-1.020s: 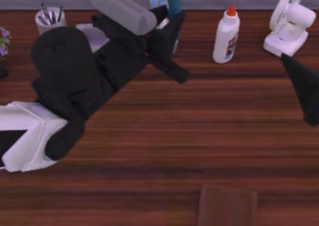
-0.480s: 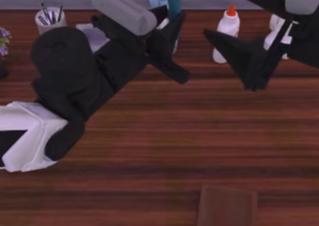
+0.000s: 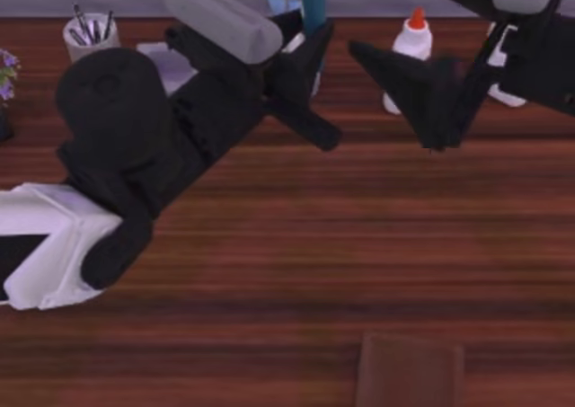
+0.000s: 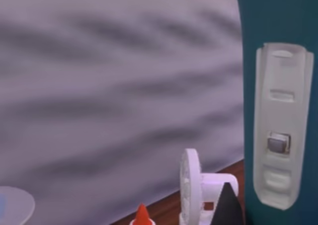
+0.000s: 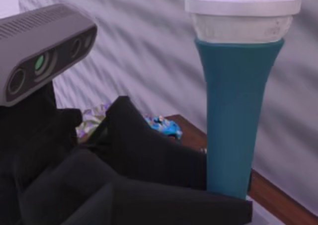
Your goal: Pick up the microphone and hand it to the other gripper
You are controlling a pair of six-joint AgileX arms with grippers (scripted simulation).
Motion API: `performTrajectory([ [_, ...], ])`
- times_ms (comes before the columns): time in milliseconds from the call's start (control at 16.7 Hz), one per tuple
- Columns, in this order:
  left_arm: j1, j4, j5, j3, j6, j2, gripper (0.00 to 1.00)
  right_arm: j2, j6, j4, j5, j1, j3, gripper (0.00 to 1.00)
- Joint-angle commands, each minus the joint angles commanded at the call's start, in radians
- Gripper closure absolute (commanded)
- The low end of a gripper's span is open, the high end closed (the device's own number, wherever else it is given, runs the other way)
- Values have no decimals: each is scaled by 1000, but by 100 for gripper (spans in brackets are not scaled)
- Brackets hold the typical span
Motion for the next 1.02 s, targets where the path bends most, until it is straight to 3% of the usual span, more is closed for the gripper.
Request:
performTrajectory([
  [420,0,0,0,0,0,0,100,282,5,42,136,133,234,0],
  [720,0,0,0,0,0,0,100,304,5,45,150,146,255,0],
  [1020,0,0,0,0,0,0,100,304,5,45,150,146,255,38],
])
